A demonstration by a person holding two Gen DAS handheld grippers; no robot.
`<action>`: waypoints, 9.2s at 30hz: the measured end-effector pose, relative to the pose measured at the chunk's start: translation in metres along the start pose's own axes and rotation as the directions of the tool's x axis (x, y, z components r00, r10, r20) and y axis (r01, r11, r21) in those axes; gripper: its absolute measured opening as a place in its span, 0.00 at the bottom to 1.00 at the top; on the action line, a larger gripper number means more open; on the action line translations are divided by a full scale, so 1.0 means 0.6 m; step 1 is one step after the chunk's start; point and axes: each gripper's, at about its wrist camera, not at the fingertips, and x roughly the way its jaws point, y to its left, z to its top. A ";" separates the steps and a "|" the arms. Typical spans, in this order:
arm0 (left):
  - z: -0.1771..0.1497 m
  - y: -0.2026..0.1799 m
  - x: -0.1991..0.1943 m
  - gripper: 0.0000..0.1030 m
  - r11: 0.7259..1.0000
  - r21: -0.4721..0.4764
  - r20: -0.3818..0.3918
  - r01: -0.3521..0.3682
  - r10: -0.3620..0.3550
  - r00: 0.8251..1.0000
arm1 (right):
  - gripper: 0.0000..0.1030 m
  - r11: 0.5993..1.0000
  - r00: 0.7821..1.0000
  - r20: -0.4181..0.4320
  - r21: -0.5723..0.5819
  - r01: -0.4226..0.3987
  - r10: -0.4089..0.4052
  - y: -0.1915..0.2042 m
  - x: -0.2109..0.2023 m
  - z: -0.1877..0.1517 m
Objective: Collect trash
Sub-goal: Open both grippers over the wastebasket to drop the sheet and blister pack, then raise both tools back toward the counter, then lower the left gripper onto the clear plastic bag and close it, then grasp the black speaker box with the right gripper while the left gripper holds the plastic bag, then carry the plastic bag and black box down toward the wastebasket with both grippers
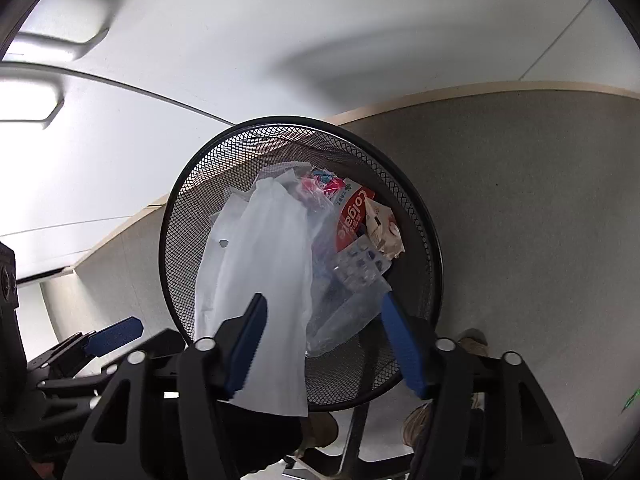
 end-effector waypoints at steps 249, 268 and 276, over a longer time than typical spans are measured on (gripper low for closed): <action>0.237 0.061 -0.934 0.08 0.961 0.244 0.412 -0.131 0.020 0.911 | 0.80 0.902 0.736 0.677 -0.327 0.283 0.015 0.728 -0.811 0.560; 0.099 0.097 -1.001 0.06 0.969 0.215 0.493 -0.123 0.001 0.870 | 0.80 0.915 0.681 0.708 -0.376 0.143 0.185 0.620 -0.916 0.422; 0.040 0.099 -1.047 0.04 0.976 0.186 0.537 -0.114 -0.004 0.844 | 0.80 0.904 0.656 0.717 -0.409 0.124 0.234 0.562 -0.960 0.300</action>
